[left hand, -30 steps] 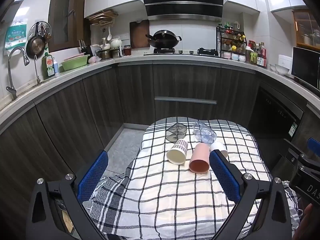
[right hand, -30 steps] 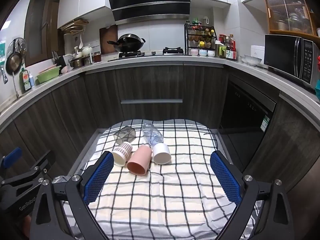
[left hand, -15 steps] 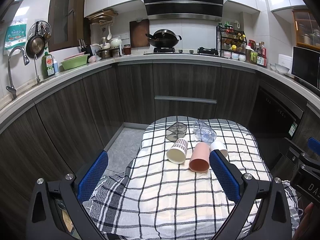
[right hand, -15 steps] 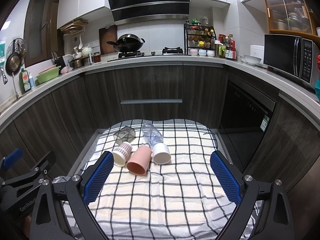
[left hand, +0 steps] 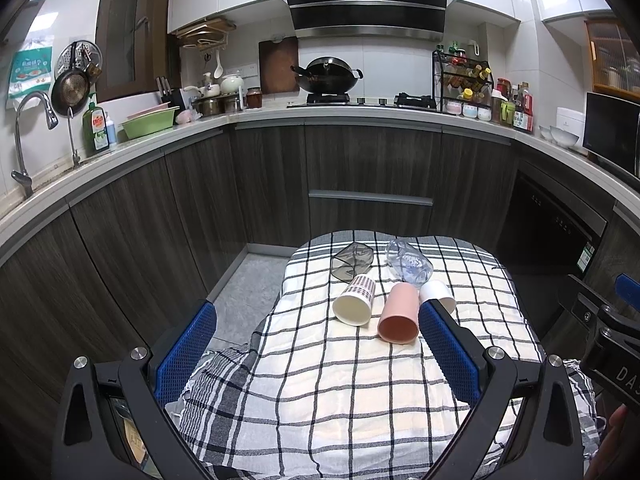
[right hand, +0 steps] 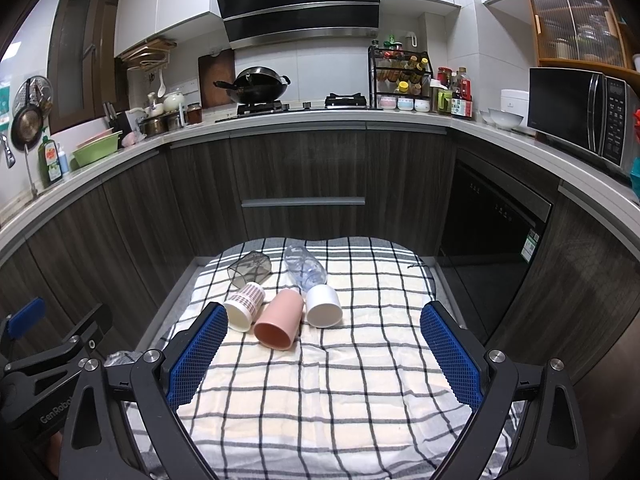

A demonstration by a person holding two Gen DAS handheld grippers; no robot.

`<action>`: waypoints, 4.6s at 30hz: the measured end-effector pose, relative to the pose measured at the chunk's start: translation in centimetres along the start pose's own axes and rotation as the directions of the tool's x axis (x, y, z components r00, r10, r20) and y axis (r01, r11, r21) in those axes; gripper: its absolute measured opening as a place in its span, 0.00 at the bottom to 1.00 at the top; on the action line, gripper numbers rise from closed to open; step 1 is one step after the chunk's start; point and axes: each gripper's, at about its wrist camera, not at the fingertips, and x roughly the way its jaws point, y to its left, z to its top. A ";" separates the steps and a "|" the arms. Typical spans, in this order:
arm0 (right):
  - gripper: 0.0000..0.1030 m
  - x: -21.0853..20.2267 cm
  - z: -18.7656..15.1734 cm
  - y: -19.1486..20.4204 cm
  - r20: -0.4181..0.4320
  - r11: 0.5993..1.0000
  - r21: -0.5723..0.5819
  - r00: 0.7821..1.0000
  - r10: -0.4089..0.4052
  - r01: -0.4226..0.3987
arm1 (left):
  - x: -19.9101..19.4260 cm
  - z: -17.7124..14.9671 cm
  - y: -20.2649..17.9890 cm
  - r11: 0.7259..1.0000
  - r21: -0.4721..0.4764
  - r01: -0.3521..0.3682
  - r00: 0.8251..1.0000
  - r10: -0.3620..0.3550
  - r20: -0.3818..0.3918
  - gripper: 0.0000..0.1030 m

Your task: Flip cup upside down

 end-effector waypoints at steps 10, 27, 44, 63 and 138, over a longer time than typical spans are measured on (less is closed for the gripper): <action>0.94 0.0 0.0 0.0 -0.001 1.000 0.001 1.000 0.000 0.000 | 0.0 0.0 0.0 1.000 0.000 0.000 1.000 0.000 -0.001 1.00; 0.94 0.0 0.0 0.0 -0.003 1.000 0.002 1.000 0.001 -0.001 | 0.1 -0.1 0.0 1.000 -0.002 0.001 1.000 -0.001 -0.007 1.00; 0.94 3.5 0.2 0.2 -0.059 0.999 0.003 0.998 0.032 -0.032 | 3.7 -0.6 -0.4 1.000 0.027 -0.004 0.997 0.006 -0.081 1.00; 0.94 9.9 3.4 0.6 -0.154 0.999 0.005 0.987 0.041 -0.041 | 11.0 1.7 -0.7 1.000 0.030 -0.003 0.983 0.008 -0.186 1.00; 0.94 27.2 0.7 -1.7 -0.442 0.992 0.127 0.896 0.038 0.021 | 29.3 -1.9 -5.0 0.978 0.029 0.208 0.768 -0.145 -0.624 0.63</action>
